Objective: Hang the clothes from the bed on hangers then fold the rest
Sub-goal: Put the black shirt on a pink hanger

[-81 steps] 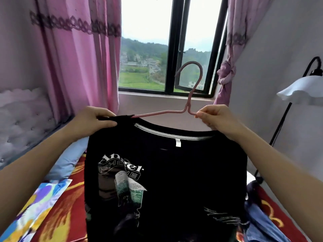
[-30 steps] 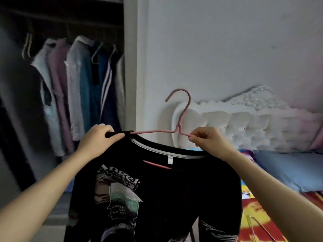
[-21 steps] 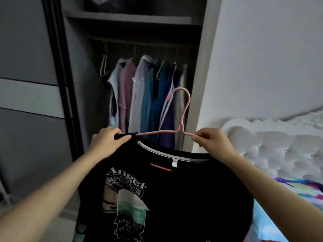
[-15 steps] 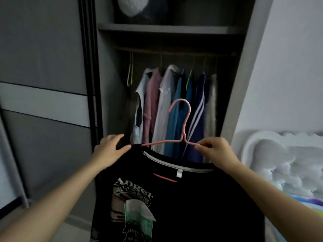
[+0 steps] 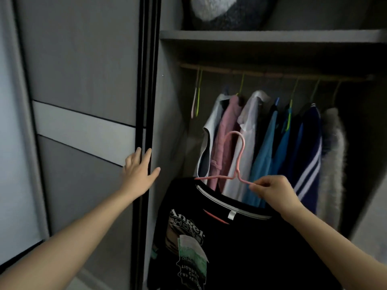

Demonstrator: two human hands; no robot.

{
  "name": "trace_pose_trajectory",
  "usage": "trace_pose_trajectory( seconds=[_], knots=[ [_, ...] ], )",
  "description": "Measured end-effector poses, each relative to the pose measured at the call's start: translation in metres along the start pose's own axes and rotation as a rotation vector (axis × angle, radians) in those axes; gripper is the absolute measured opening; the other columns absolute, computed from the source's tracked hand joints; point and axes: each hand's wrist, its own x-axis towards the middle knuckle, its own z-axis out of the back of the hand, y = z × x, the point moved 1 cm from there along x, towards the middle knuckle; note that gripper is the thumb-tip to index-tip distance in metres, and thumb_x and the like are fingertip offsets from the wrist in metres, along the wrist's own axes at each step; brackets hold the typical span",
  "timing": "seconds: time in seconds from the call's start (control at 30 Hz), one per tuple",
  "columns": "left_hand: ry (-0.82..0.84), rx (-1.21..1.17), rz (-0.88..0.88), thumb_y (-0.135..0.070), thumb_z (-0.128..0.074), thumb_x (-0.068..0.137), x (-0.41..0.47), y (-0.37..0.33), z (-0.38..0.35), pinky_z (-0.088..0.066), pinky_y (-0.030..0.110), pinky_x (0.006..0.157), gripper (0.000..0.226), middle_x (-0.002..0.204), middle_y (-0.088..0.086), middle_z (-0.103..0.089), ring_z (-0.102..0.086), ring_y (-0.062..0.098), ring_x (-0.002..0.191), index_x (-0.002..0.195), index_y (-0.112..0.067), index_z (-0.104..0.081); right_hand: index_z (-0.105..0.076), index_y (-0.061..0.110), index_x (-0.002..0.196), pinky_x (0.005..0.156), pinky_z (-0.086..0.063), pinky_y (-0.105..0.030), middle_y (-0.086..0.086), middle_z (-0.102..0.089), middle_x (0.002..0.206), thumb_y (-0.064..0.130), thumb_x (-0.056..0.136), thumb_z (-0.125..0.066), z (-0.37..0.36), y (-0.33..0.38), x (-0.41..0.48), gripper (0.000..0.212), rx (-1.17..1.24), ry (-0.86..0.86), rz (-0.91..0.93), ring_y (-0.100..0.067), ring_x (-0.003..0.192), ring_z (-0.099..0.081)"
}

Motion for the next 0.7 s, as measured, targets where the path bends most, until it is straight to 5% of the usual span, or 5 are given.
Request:
trace_pose_trajectory(
  seconds=[0.13, 0.37, 0.7],
  knots=[
    [-0.079, 0.076, 0.011, -0.045, -0.046, 0.094, 0.052, 0.012, 0.002, -0.021, 0.043, 0.109, 0.068, 0.158, 0.01, -0.01, -0.01, 0.03, 0.141, 0.15, -0.022, -0.017, -0.059, 0.022, 0.05, 0.044, -0.037, -0.01, 0.014, -0.052, 0.036, 0.012, 0.081, -0.071, -0.037, 0.004, 0.054, 0.035, -0.013, 0.002, 0.018, 0.002, 0.039, -0.048],
    [-0.172, 0.116, -0.048, -0.041, -0.049, 0.093, 0.131, 0.041, -0.007, -0.019, 0.047, 0.109, 0.067, 0.158, 0.013, -0.007, -0.007, 0.031, 0.141, 0.15, -0.018, -0.02, -0.063, 0.017, 0.051, 0.054, -0.038, -0.026, 0.008, -0.051, 0.037, 0.005, 0.082, -0.069, -0.077, 0.011, 0.108, 0.033, 0.081, -0.011, -0.083, -0.01, 0.047, -0.044],
    [-0.298, 0.076, -0.284, -0.029, -0.06, 0.088, 0.275, 0.072, -0.004, -0.013, 0.056, 0.109, 0.07, 0.156, 0.02, -0.009, -0.006, 0.039, 0.142, 0.148, -0.013, -0.027, -0.062, -0.001, 0.063, 0.031, -0.021, -0.014, -0.007, -0.04, 0.045, -0.004, 0.087, -0.059, -0.122, 0.077, 0.133, 0.025, 0.226, -0.158, -0.311, -0.015, 0.042, -0.029]
  ],
)
